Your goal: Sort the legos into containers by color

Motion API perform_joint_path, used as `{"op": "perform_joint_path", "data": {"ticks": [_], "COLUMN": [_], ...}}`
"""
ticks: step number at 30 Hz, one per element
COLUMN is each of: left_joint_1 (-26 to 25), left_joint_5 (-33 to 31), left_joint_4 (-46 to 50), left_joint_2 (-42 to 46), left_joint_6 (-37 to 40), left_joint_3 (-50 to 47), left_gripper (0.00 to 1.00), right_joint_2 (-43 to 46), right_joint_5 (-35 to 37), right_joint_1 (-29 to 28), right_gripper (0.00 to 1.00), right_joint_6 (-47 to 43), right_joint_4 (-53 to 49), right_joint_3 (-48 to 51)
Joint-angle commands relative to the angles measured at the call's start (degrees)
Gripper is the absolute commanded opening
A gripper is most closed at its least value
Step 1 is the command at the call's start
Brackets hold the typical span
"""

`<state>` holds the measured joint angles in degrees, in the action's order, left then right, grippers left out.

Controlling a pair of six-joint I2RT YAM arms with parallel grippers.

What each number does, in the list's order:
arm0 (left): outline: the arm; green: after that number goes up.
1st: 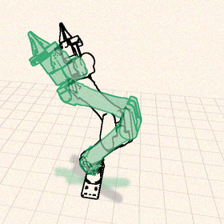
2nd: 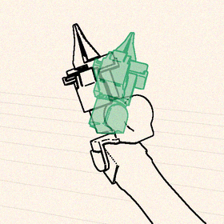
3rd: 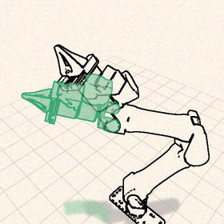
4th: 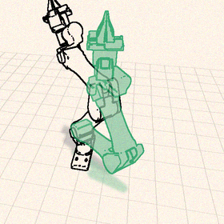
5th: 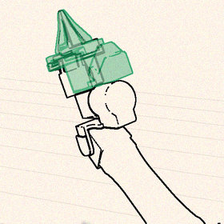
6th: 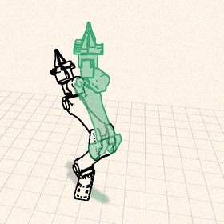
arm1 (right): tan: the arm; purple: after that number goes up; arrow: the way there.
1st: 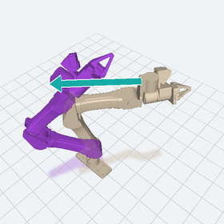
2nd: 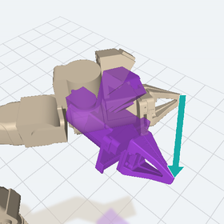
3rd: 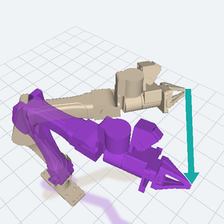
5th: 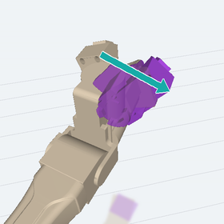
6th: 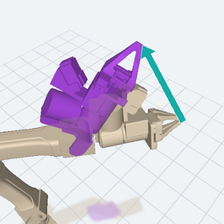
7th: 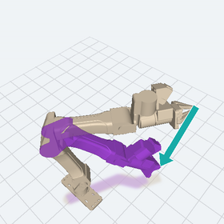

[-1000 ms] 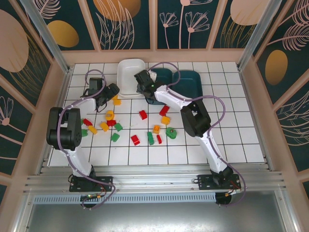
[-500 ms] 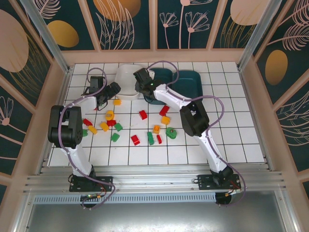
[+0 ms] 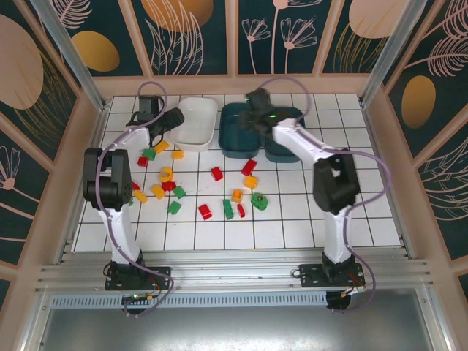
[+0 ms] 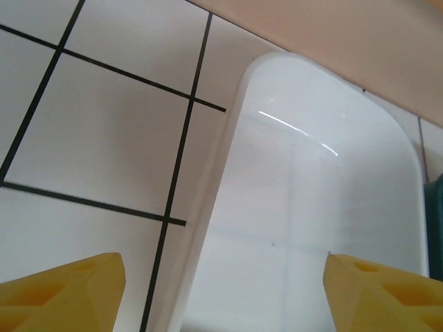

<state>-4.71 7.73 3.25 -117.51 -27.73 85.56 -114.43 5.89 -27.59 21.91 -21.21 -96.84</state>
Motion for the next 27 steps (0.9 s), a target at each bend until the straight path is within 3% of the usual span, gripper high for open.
{"op": "perform_joint_path", "data": {"ticks": [1,7,14,19,27], "left_joint_1": [-0.16,-0.21,-0.32,-1.62,-3.93], "left_joint_5": [1.67,3.71,4.23,3.53,0.82], "left_joint_4": [4.01,3.92,3.67,3.08,2.33], "left_joint_2": [-3.94,-6.01,-5.46,-4.66,-3.08], "left_joint_6": [5.46,6.72,7.11,8.18,8.06], "left_joint_3": [2.94,3.95,2.54,0.67,-2.7], "left_gripper": [0.71,0.65,0.5,0.36,0.26], "right_joint_2": [4.95,6.87,4.66,4.24,3.99], "right_joint_5": [-4.75,-12.62,-11.21,-11.41,-9.36], "right_joint_1": [9.34,20.41,22.76,23.47,23.9], "right_gripper": [0.5,0.51,0.48,0.4,0.18], "right_joint_6": [-6.69,-10.31,-11.98,-11.28,-9.29], "right_joint_4": [1.99,6.23,7.47,8.98,11.16], "right_joint_3": [9.5,19.55,22.32,23.7,24.34]}}
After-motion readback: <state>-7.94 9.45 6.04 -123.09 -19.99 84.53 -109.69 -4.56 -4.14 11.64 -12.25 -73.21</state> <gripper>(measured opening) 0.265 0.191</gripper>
